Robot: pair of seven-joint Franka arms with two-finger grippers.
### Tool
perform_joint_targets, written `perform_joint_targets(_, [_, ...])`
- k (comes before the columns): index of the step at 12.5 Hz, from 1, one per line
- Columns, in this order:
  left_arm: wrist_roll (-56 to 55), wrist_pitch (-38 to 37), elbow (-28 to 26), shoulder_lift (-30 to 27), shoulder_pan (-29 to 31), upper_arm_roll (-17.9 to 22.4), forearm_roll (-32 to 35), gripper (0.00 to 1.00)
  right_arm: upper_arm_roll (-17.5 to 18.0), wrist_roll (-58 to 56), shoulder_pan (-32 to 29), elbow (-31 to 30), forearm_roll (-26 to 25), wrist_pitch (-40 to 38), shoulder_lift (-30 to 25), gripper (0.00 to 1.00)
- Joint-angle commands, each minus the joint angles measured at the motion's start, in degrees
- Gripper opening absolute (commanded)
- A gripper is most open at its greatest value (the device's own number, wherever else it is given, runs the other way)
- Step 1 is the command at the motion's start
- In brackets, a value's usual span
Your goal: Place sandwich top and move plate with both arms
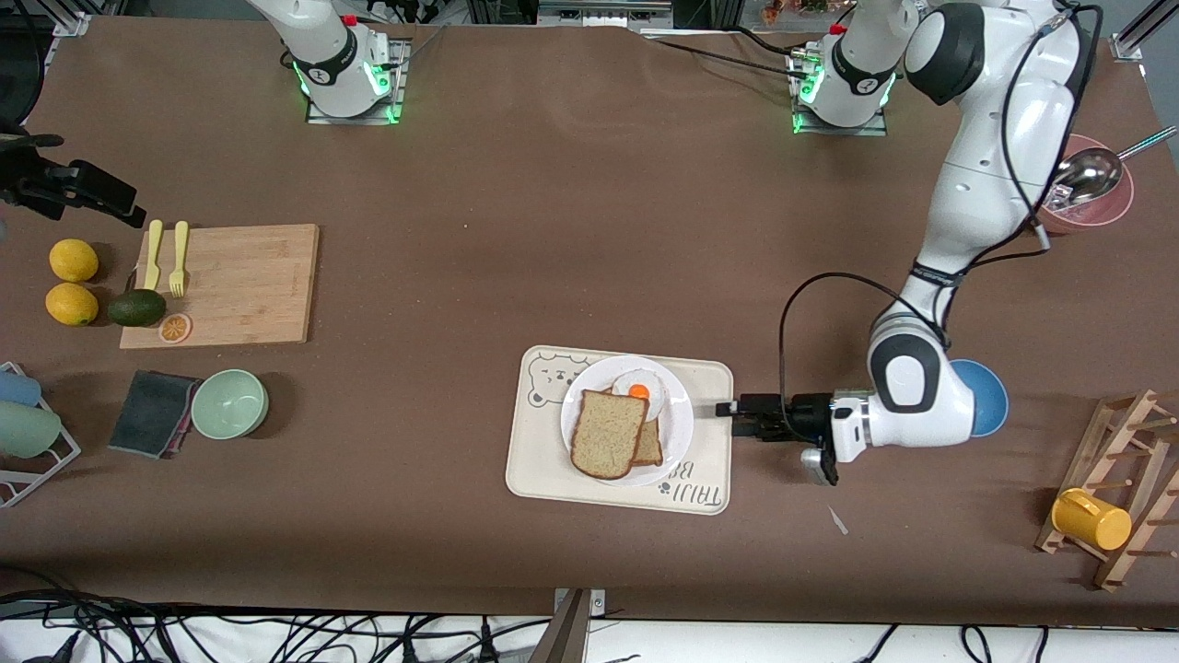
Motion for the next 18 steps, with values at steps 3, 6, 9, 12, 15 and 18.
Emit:
perform_joint_targets(3, [-13.86,-8.54,-2.00,-12.55,2.57,0.15,17.45,1.00,0.29,-0.36,-0.58,0.85,0.18,-0.19,0.60,1.00])
perform_joint_targets(6, [-26.40,-13.54,-1.91,-20.72,2.49,0.06,31.33,1.00,0.38,-0.36,-0.58,0.85,0.18,-0.19,0.60,1.00])
perform_joint_targets(9, [-37.48,-21.01,-1.56,-28.19,1.88,-0.12,40.92,1.00,0.29,-0.36,-0.58,0.85,0.18,-0.19,0.60,1.00])
perform_joint_targets(12, [-45.48,-23.23,-2.88,-37.59,-5.22,1.81,58.30,1.00,0.38,-0.36,-0.58,0.85,0.09,-0.19,0.60,1.00])
perform_joint_targets(15, [-49.65,-20.35,-13.13,-48.48,-4.55,3.39,58.71,1.00,0.38,-0.36,-0.58,0.85,0.27,-0.19,0.60,1.00])
perform_joint_targets(18, [-49.65,-17.35,-22.20,-56.68,-3.66,5.51,55.37,1.00,0.29,-0.36,-0.67,0.85,0.53,-0.19,0.60,1.00])
